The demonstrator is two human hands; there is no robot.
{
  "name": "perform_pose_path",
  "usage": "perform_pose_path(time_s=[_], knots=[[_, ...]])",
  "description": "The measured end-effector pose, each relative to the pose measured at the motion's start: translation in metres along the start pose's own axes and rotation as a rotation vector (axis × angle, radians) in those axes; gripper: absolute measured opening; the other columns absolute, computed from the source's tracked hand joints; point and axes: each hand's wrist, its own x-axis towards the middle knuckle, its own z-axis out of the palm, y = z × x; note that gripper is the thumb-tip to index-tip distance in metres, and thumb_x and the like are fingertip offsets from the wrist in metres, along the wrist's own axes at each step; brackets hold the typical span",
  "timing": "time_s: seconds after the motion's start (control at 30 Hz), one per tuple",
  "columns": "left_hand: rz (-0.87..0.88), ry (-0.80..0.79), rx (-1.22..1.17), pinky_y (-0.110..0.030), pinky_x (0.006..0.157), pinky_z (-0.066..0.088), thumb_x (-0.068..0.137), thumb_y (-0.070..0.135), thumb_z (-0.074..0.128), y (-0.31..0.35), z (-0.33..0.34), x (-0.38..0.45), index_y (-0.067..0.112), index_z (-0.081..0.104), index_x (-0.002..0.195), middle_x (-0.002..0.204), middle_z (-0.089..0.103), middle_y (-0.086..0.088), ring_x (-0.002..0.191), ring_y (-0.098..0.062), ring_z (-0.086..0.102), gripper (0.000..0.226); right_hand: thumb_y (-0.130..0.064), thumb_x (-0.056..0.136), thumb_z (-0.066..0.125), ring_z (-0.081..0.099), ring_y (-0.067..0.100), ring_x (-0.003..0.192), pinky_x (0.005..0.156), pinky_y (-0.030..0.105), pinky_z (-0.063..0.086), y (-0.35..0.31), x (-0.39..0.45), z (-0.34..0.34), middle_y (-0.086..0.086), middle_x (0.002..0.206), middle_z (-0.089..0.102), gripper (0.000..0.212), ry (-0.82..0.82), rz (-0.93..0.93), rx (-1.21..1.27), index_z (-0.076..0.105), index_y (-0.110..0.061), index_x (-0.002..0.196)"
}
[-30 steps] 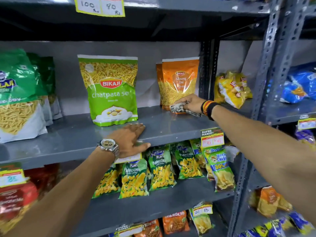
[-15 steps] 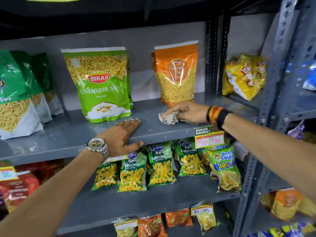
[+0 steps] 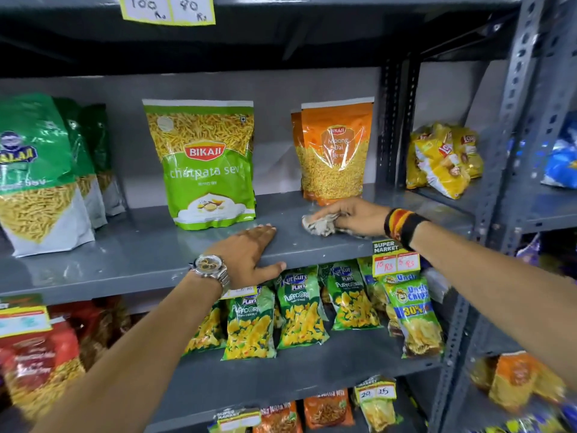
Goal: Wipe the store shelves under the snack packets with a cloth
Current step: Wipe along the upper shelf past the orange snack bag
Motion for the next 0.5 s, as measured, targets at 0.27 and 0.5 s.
perform_pose_path(time_s=[0.27,0.5], knots=[[-0.008,-0.012,-0.016,-0.039,0.118,0.032,0.083,0.081,0.028,0.002,-0.004,0.001,0.016,0.023,0.157,0.164,0.029,-0.005,0.147,-0.023,0.034,0.099,0.000,0.095,0.051,0.057,0.030,0.123,0.104,0.038,0.044,0.023,-0.035,-0.056,-0.008,0.136,0.060,0.048,0.182,0.085,0.074,0.064,-0.036,0.123],[0.002,0.013,0.019,-0.038,0.116,0.033,0.083,0.081,0.027,0.058,-0.016,0.038,0.018,0.023,0.157,0.164,0.030,-0.004,0.144,-0.024,0.037,0.098,0.009,0.092,0.046,0.057,0.016,0.120,0.086,0.005,0.040,0.074,-0.010,-0.090,0.004,0.137,0.058,0.047,0.318,0.178,0.022,0.067,-0.020,0.122]])
